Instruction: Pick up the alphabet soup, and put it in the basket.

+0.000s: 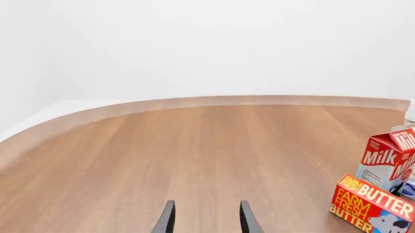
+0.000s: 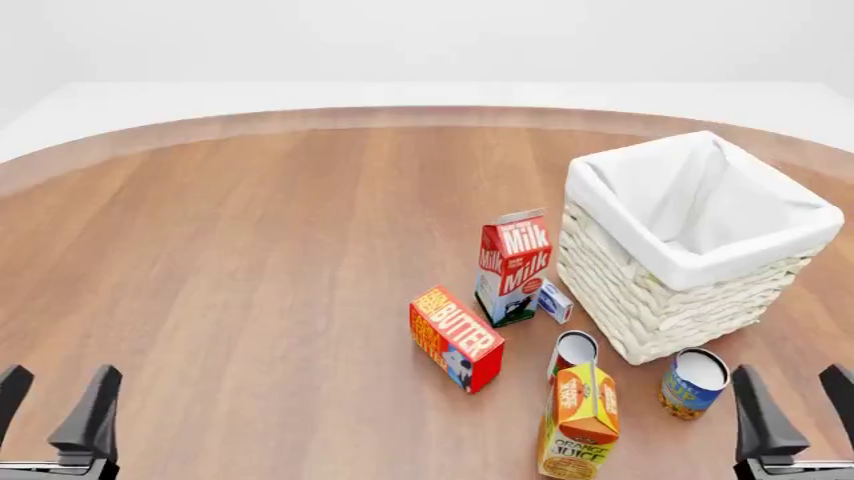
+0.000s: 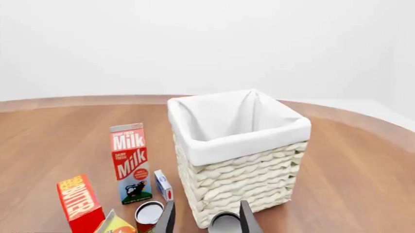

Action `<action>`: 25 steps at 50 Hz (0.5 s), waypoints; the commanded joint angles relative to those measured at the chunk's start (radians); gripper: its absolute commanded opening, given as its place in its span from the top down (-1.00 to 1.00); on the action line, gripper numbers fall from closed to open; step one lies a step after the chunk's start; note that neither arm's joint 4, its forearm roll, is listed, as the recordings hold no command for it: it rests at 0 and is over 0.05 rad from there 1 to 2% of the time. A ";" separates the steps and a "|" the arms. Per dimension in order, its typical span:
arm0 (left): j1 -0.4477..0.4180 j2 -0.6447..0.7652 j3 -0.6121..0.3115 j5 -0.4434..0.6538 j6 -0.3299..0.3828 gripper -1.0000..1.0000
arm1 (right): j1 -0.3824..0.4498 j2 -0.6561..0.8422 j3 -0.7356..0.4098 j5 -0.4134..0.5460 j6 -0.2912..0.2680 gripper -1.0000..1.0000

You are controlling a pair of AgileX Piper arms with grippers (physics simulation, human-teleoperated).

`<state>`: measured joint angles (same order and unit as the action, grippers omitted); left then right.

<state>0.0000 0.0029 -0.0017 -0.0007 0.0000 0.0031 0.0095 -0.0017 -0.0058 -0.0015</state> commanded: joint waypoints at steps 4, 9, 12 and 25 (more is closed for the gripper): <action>0.000 0.005 -0.003 -0.001 0.000 -1.00 | 0.014 0.025 0.000 -0.009 0.011 -1.00; 0.000 0.005 -0.003 -0.001 0.000 -1.00 | 0.014 0.056 0.001 -0.035 0.023 -1.00; 0.000 0.005 -0.003 -0.001 0.000 -1.00 | 0.016 0.066 -0.002 -0.045 0.023 -1.00; 0.000 0.005 -0.003 -0.001 0.000 -1.00 | 0.038 0.067 -0.065 0.018 -0.009 -1.00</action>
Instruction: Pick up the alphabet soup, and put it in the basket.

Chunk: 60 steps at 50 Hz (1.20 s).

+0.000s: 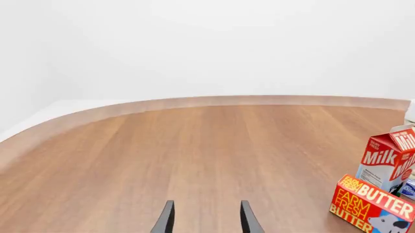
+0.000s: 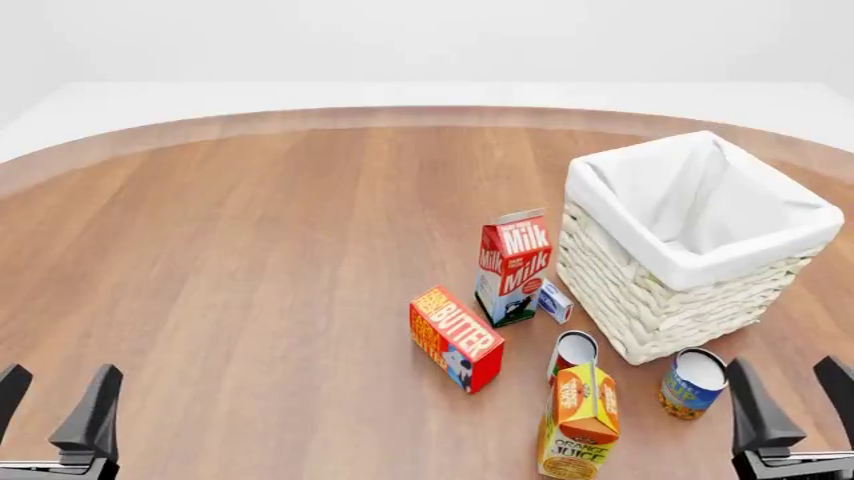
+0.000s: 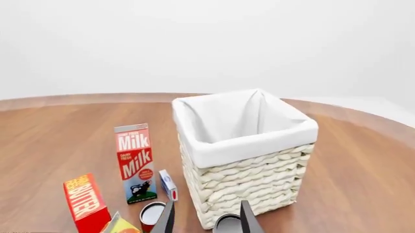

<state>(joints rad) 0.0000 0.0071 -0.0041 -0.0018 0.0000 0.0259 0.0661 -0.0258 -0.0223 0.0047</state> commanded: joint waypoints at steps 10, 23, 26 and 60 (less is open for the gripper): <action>0.000 0.000 0.000 0.000 0.000 -1.00 | 0.018 -0.016 -0.093 0.139 -0.041 -1.00; 0.000 0.000 0.000 0.000 0.000 -1.00 | 0.023 0.006 -0.096 0.183 -0.061 -1.00; 0.000 0.000 0.000 0.000 0.000 -1.00 | 0.017 0.012 -0.086 0.181 -0.065 -1.00; 0.000 0.000 0.000 0.000 0.000 -1.00 | -0.120 0.262 0.026 -0.061 -0.056 -1.00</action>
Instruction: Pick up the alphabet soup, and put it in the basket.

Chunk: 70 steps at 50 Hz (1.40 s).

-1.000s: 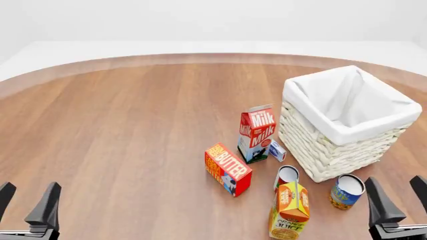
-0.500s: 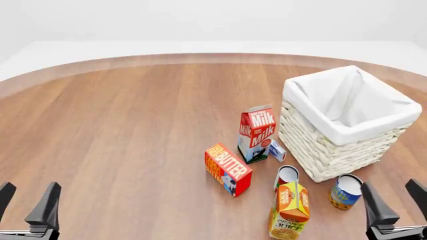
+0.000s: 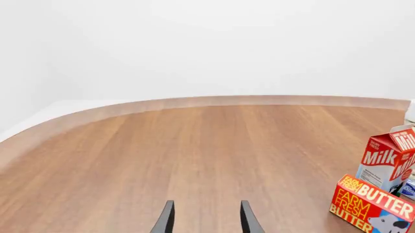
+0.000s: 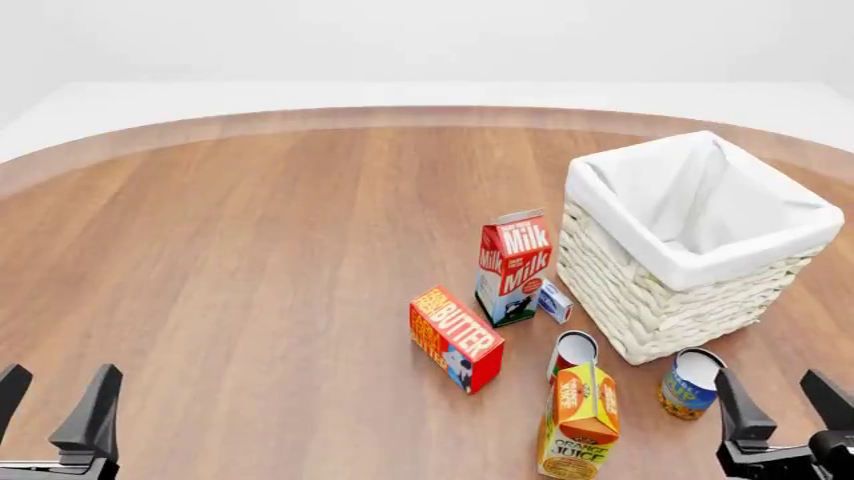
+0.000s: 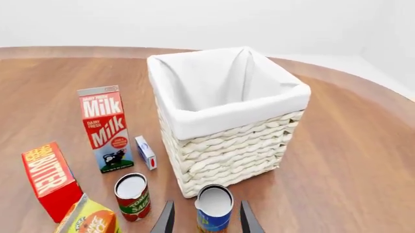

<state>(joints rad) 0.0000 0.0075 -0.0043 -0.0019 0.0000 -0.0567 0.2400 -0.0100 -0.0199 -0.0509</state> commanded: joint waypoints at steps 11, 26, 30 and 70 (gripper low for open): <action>0.000 0.000 0.000 0.000 0.000 -1.00 | -0.036 0.280 0.010 -0.200 0.021 -1.00; 0.000 0.000 0.000 0.000 0.000 -1.00 | -0.057 0.508 0.010 -0.349 0.038 -1.00; 0.000 0.000 0.000 0.000 0.000 -1.00 | -0.050 0.527 0.010 -0.363 0.043 -1.00; 0.000 0.000 0.000 0.000 0.000 -1.00 | -0.053 1.073 0.010 -0.814 -0.018 -1.00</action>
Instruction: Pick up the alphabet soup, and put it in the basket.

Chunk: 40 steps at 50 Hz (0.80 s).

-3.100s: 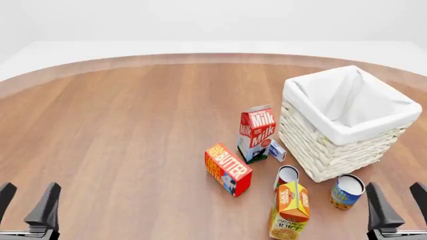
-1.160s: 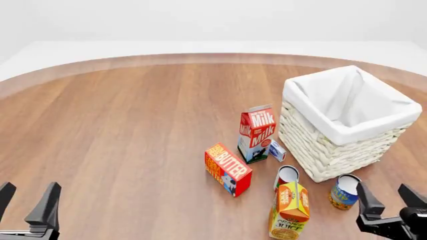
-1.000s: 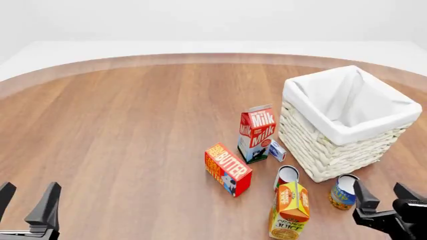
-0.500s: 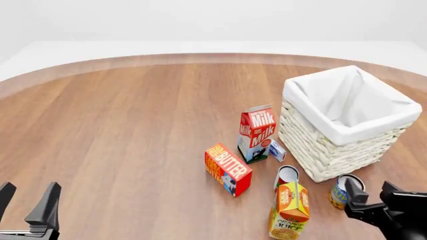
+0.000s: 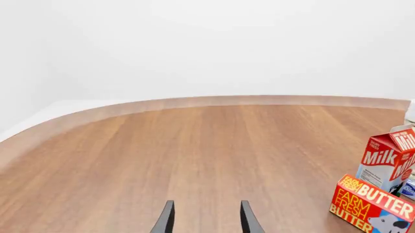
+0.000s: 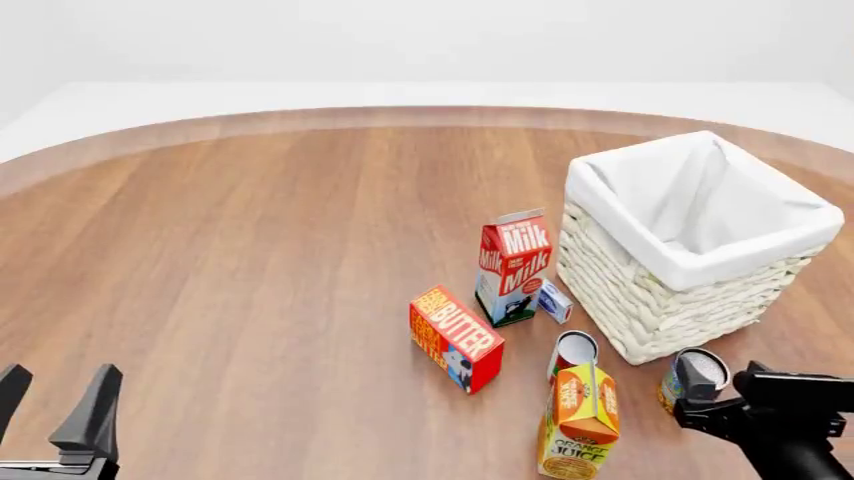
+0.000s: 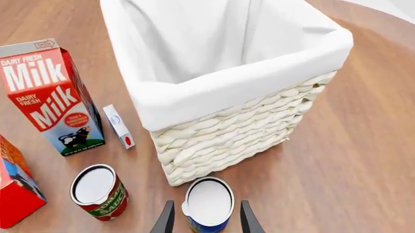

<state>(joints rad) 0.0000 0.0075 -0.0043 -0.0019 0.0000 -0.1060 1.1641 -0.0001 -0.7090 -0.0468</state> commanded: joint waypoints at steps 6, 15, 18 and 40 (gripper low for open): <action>0.000 0.000 0.000 0.000 0.000 -1.00 | 0.005 0.345 0.000 -0.295 -0.036 -1.00; 0.000 0.000 0.000 0.000 0.000 -1.00 | 0.005 0.522 0.000 -0.449 -0.032 -1.00; 0.000 0.000 0.000 0.000 0.000 -1.00 | 0.003 0.568 0.000 -0.488 -0.034 -1.00; 0.000 0.000 0.000 0.000 0.000 -1.00 | 0.008 0.625 0.000 -0.511 -0.042 1.00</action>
<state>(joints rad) 0.0000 0.0075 -0.0043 -0.0019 0.0000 -0.1099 1.7578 -0.0017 -1.2032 -0.0917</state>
